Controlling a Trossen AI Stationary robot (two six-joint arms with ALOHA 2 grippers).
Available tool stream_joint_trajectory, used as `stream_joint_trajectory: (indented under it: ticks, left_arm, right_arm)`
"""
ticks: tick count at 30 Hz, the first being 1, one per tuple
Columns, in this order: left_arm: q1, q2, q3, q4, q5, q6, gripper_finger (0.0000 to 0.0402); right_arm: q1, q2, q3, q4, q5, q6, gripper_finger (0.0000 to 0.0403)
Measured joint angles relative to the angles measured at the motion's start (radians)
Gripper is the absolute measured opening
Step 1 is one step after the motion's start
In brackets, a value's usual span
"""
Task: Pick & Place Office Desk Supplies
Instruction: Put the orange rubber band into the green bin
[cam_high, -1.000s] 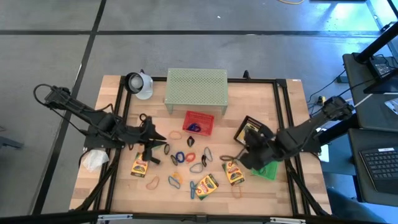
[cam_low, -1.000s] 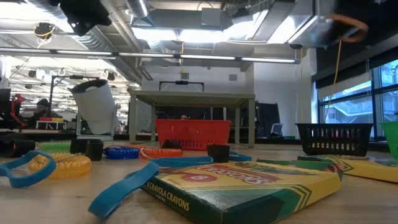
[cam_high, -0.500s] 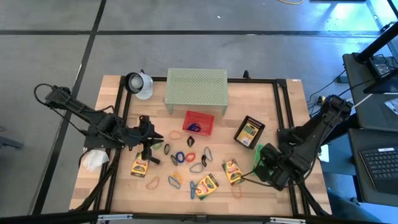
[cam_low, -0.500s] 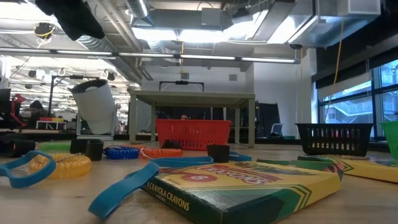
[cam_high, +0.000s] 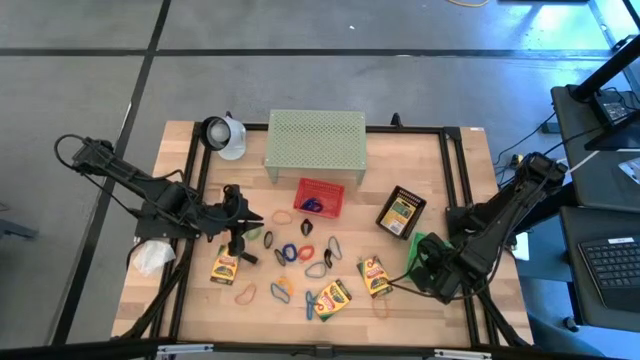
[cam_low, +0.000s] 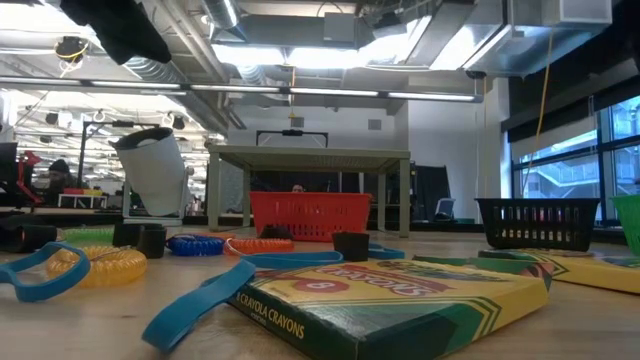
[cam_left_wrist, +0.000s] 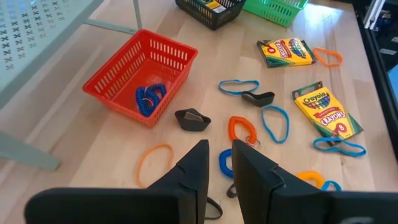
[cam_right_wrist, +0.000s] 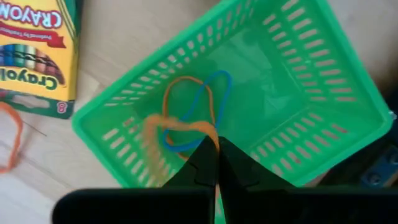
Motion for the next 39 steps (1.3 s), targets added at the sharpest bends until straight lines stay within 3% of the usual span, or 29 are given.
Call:
stream_joint_trajectory:
  ticks: [10,21,24,31,39]
  left_arm:
    - [0.0,0.0,0.0,0.0,0.0,0.002,0.0061]
    - [-0.001,0.0,0.0,0.001,0.0,-0.009,0.0061]
    - [-0.001,0.0,0.0,0.001,0.001,-0.009,0.0061]
    - [-0.001,0.0,0.0,0.002,0.007,-0.009,0.0061]
    - [-0.001,0.0,0.0,0.003,-0.001,-0.008,0.0061]
  right_arm:
    - [-0.003,0.0,0.0,0.025,0.033,0.026,0.0032]
    - [-0.005,0.0,0.0,0.021,-0.1,0.068,0.0149]
    - [-0.005,0.0,0.0,0.022,-0.093,0.085,0.0168]
    - [-0.001,0.0,0.001,0.032,0.006,0.097,0.0161]
    - [0.041,0.0,0.147,0.07,0.327,-0.017,0.0119]
